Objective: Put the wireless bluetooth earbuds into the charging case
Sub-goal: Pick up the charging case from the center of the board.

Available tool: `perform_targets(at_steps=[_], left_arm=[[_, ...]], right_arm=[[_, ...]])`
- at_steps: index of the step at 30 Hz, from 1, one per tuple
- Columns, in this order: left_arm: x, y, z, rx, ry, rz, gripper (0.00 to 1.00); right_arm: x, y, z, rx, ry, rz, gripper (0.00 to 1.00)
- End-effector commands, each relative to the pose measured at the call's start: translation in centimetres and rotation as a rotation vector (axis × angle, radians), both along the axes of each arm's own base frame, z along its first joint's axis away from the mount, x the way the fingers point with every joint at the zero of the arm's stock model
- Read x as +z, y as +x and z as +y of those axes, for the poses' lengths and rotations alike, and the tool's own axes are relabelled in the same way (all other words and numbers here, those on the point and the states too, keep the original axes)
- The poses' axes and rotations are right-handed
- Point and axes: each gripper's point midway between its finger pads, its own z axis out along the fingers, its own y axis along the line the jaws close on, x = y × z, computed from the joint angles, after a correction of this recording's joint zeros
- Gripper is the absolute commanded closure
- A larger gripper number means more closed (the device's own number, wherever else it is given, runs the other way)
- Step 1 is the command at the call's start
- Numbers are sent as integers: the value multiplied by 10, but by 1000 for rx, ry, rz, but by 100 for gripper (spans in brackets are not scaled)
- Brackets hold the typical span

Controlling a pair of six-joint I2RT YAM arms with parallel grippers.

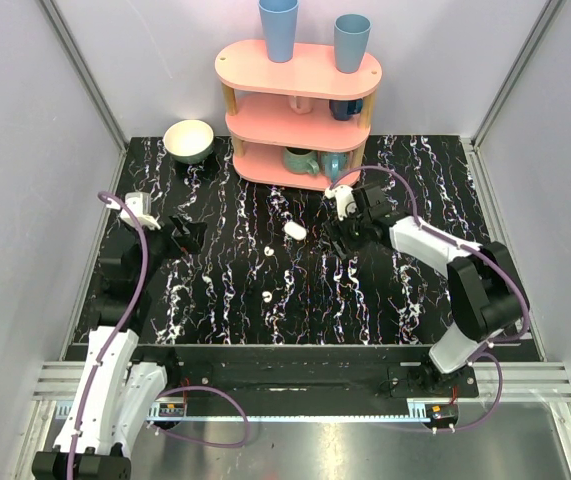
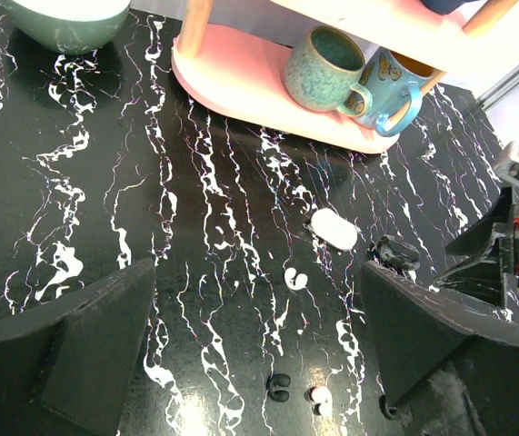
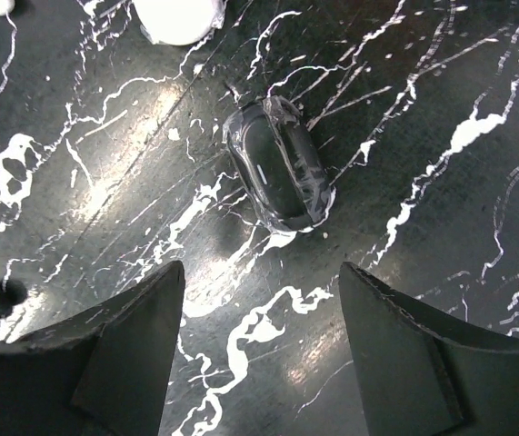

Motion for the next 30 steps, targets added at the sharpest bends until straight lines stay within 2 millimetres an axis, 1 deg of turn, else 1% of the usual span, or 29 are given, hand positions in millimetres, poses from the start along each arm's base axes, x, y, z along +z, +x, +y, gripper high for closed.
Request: perform_targets(at_steps=[1,6,10,12,13,15,17,19,21,24,25,30], left_arm=[[14,0,-1,0,9,-66,1],[12,2,1,12,13,-70,1],[10,2,3,28,18,-67,1],[10,2,3,33,19,-67,1],[10,3,3,36,20,-67,1],[9,3,5,43,23,-66,1],[8,3,6,53,26,-67,1],[8,3,7,56,28,-67,1],[8,4,7,59,30,-69,1],[8,5,7,66,24,-69,1],[6,5,8,75,17,-62,1],[3,7,13,105,14,-48,1]], right_arm=[[-6,13,13,133,-23,-85,25],[-13,25,15,150,-53,-130,26],[-21,27,14,218,-105,-158,24],[-26,27,14,233,-117,-153,24],[-25,29,14,245,-122,-157,25],[-32,29,14,250,-134,-139,26],[-36,30,15,259,-141,-131,30],[-37,34,15,254,-149,-130,31],[-42,34,14,258,-158,-118,34],[-44,40,13,250,-175,-120,33],[-47,41,13,254,-182,-117,32],[-51,44,12,258,-199,-122,31]])
